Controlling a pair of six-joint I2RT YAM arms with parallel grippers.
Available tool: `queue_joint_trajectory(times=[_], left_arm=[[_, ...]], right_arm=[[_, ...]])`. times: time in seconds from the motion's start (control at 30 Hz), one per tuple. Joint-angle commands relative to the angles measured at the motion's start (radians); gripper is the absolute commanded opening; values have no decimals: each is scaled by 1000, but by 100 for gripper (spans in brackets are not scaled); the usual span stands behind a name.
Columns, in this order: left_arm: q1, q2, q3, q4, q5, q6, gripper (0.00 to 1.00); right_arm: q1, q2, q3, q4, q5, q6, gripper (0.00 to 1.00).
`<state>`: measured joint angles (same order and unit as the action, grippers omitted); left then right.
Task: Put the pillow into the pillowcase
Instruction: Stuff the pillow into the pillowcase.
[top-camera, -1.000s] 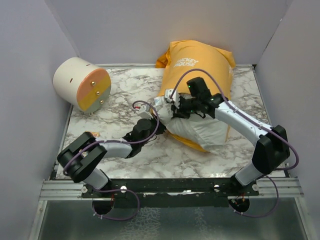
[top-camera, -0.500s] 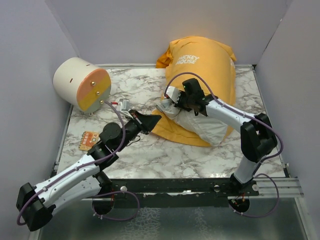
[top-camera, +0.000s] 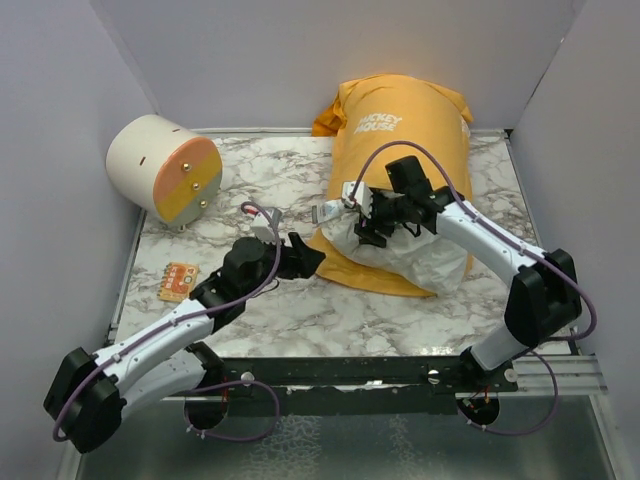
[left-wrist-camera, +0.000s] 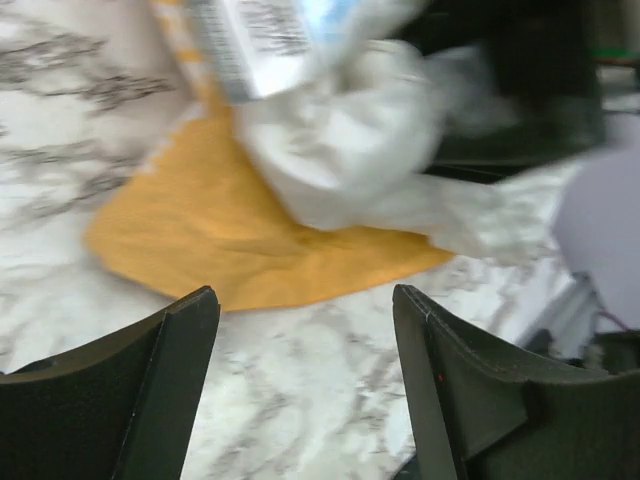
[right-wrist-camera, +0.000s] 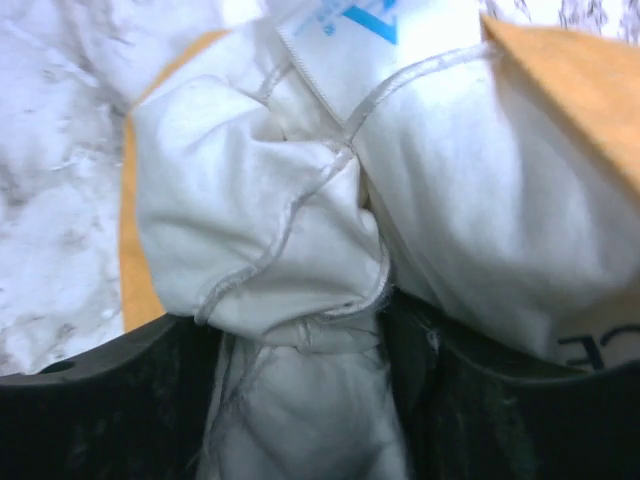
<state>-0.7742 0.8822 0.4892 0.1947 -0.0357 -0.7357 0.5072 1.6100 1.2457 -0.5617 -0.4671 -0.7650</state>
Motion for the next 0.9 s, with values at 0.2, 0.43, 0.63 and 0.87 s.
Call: queue_joint_trajectory(times=[0.2, 0.43, 0.63, 0.87], left_arm=[[326, 357, 104, 60, 438, 292, 89], [326, 567, 177, 227, 535, 280, 97], [325, 737, 258, 273, 592, 214, 93], [323, 849, 301, 341, 704, 156, 42]], right_arm=[[-26, -215, -24, -135, -235, -49, 68], [-14, -287, -19, -142, -449, -174, 79], [95, -174, -1, 39, -230, -98, 85], [114, -114, -209, 374, 154, -54, 77]])
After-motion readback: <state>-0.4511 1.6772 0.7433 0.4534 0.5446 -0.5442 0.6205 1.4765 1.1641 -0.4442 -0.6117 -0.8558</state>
